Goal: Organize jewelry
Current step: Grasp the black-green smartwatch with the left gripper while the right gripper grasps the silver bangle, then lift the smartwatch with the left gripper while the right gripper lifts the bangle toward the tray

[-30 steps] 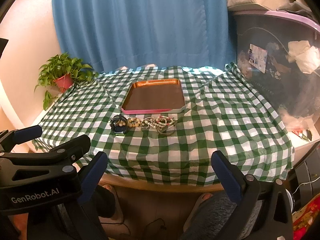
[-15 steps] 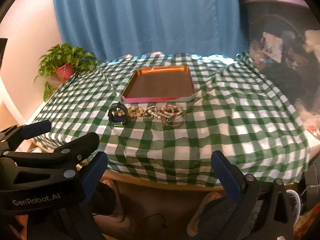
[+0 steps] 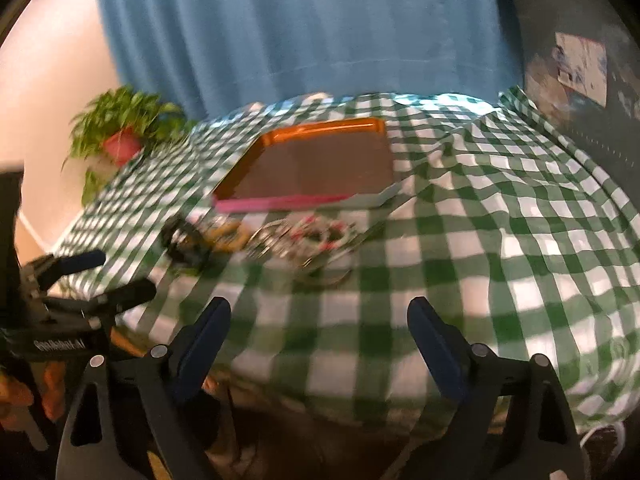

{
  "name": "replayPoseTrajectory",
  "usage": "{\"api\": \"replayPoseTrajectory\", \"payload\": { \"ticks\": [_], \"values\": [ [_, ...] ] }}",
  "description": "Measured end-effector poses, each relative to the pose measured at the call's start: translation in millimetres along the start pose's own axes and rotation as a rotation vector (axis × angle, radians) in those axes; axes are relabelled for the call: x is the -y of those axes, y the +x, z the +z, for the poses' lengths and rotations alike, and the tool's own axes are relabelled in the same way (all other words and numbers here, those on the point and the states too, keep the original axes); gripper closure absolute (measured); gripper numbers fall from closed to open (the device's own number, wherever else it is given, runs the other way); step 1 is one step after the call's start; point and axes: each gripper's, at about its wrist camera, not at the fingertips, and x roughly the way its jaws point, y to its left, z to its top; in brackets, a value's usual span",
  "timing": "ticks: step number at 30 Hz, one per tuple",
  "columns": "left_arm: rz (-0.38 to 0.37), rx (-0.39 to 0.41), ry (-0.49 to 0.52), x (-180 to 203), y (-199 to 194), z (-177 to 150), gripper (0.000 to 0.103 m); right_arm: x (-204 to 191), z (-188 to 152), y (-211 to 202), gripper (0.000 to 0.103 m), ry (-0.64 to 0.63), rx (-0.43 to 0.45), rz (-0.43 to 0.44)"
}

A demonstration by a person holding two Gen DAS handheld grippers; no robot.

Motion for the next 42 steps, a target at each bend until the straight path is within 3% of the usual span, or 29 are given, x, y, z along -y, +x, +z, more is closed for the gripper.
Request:
{"api": "replayPoseTrajectory", "payload": {
  "ticks": [4,10,11,14,15,18,20,21,22,23,26,30,35,38,42],
  "values": [
    [-0.073,-0.015,-0.066,-19.0,36.1,3.4,0.003,8.4,4.1,33.8,0.033,0.012,-0.042,0.032],
    [-0.226,-0.01,-0.145,-29.5,59.4,2.1,0.003,9.3,1.0,58.4,0.033,0.017,-0.07,0.053],
    [-0.224,-0.006,-0.138,-28.2,61.6,2.3,0.003,7.3,2.8,59.8,0.033,0.005,-0.062,0.052],
    [-0.093,0.049,-0.05,-14.8,60.3,3.4,0.003,-4.4,7.8,69.5,0.031,-0.062,-0.061,0.031],
    [-0.089,0.05,-0.026,-11.8,62.4,4.4,0.005,-6.8,9.0,73.1,0.031,-0.083,-0.065,0.018],
    [-0.138,0.025,-0.048,-13.5,70.3,6.3,0.027,-11.5,14.0,88.6,0.031,-0.115,-0.098,-0.014],
    [-0.147,0.035,-0.065,-16.9,69.0,6.0,0.033,-13.4,15.3,92.4,0.03,-0.129,-0.099,-0.018],
    [-0.159,0.035,-0.067,-18.0,68.2,5.8,0.04,-13.6,15.7,92.8,0.031,-0.133,-0.1,-0.024],
    [-0.175,0.035,-0.071,-19.4,66.5,5.5,0.045,-12.7,15.7,91.9,0.039,-0.126,-0.098,-0.013],
    [-0.194,0.029,-0.083,-22.1,65.7,5.2,0.045,-12.0,14.5,89.8,0.046,-0.118,-0.095,-0.006],
    [-0.313,0.019,-0.162,-37.1,59.0,1.6,0.045,-6.6,10.3,82.0,0.046,-0.109,-0.103,0.019],
    [-0.384,0.03,-0.208,-48.9,45.3,-4.4,0.045,-1.9,-0.9,63.7,0.046,-0.108,-0.085,0.022],
    [-0.366,-0.005,-0.176,-40.0,38.2,-17.0,0.045,4.7,-16.0,39.8,0.046,-0.083,-0.074,0.007],
    [-0.301,-0.003,-0.142,-33.6,37.3,-22.1,0.045,2.4,-17.1,26.0,0.046,-0.095,-0.025,-0.003],
    [-0.267,0.01,-0.109,-29.1,38.8,-25.3,0.045,-5.0,-19.0,39.3,0.046,-0.146,-0.052,-0.028]
  ]
}}
